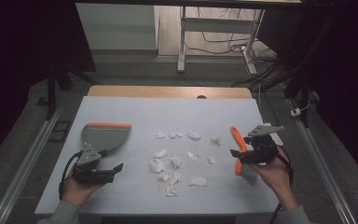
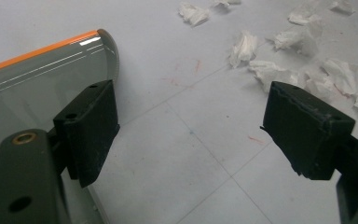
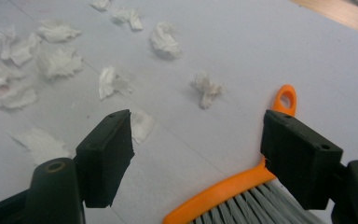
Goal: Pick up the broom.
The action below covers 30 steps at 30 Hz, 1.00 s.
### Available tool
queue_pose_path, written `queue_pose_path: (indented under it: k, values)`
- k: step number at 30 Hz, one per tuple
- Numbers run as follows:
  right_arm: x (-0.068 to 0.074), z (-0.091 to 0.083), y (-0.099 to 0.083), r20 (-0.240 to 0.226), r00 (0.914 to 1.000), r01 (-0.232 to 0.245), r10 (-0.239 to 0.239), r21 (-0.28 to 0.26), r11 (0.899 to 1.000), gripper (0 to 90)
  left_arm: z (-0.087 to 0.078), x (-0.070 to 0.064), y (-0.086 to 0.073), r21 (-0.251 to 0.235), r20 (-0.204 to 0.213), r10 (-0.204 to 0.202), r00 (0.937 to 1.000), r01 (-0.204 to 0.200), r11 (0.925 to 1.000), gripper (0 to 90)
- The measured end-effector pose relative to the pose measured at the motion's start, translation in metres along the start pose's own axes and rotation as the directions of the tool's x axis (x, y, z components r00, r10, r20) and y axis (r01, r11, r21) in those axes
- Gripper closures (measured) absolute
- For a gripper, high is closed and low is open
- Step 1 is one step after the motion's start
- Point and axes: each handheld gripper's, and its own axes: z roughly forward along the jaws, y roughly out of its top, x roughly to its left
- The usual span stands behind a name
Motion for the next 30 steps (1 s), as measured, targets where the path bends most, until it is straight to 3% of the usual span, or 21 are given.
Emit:
queue_pose_path:
  k: [4,8,13,15,17,24,30]
  values:
    - [-0.006,0.004,0.013,0.032,0.9995,0.001,-0.002,0.029,1.000,25.7,0.001,-0.001,0.001,0.000,0.004,0.005,1.0000,-0.005,1.0000,19.0]
    - [-0.022,0.019,0.028,0.047,0.9981,-0.044,0.041,0.087,0.995,25.8,0.002,-0.001,0.001,0.001,0.004,0.007,1.0000,-0.007,1.0000,19.0]
    - [-0.041,0.039,0.027,0.077,0.9918,-0.114,0.102,0.180,0.977,26.6,0.003,-0.002,0.001,0.005,0.001,0.013,0.9999,-0.013,0.9999,19.0]
    - [-0.045,0.045,0.024,0.110,0.9901,-0.109,0.087,0.210,0.972,26.7,0.003,-0.002,0.001,0.005,0.001,0.013,0.9999,-0.013,0.9999,19.1]
    - [-0.047,0.047,0.020,0.127,0.9882,-0.111,0.086,0.207,0.972,29.1,0.003,-0.002,0.000,0.003,0.000,0.012,0.9999,-0.012,0.9999,19.1]
    - [-0.058,0.063,0.014,0.101,0.9872,-0.148,0.124,0.291,0.945,28.2,0.003,-0.004,-0.001,0.009,-0.001,0.021,0.9998,-0.021,0.9997,19.2]
    - [-0.064,0.077,0.008,0.109,0.9820,-0.183,0.154,0.339,0.923,29.0,0.003,-0.005,-0.003,0.012,0.000,0.024,0.9997,-0.024,0.9996,19.2]
